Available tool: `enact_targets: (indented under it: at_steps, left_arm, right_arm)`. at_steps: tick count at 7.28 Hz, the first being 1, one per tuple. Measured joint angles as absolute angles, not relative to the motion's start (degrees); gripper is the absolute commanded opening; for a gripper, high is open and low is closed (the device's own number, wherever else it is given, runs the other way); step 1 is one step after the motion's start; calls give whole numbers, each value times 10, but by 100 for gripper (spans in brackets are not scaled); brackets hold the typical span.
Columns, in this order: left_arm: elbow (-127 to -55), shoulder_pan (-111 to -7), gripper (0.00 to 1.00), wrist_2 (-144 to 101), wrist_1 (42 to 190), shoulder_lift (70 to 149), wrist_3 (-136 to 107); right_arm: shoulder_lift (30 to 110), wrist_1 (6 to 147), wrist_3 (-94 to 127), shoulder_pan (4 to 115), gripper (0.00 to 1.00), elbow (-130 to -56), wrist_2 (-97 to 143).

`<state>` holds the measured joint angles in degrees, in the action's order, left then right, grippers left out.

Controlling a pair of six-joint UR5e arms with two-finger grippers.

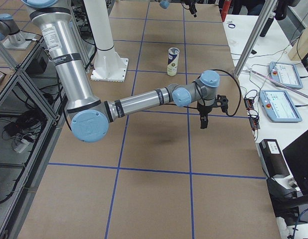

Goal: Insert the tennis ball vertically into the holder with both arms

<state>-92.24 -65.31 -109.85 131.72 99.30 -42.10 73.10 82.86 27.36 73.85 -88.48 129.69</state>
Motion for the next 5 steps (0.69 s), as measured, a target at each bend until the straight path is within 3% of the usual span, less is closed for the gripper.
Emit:
enact_targets:
  at_steps: [1, 2, 3, 4, 5]
  left_arm:
    - [-922, -675, 87, -1150, 1288, 965, -370]
    - [-922, -690, 71, -1171, 1259, 943, -334]
    - [-921, -704, 71, -1177, 1243, 921, -304]
    - [-915, -718, 77, -1185, 1226, 902, -281]
    - [-906, -735, 92, -1213, 1211, 897, -276]
  right_arm:
    - [744, 829, 246, 755, 99, -881, 1309]
    - [752, 829, 225, 768, 99, -874, 1317]
    - [758, 829, 202, 779, 99, -866, 1322]
    - [767, 828, 175, 790, 99, -861, 1325]
    - [773, 828, 158, 800, 99, -859, 1329]
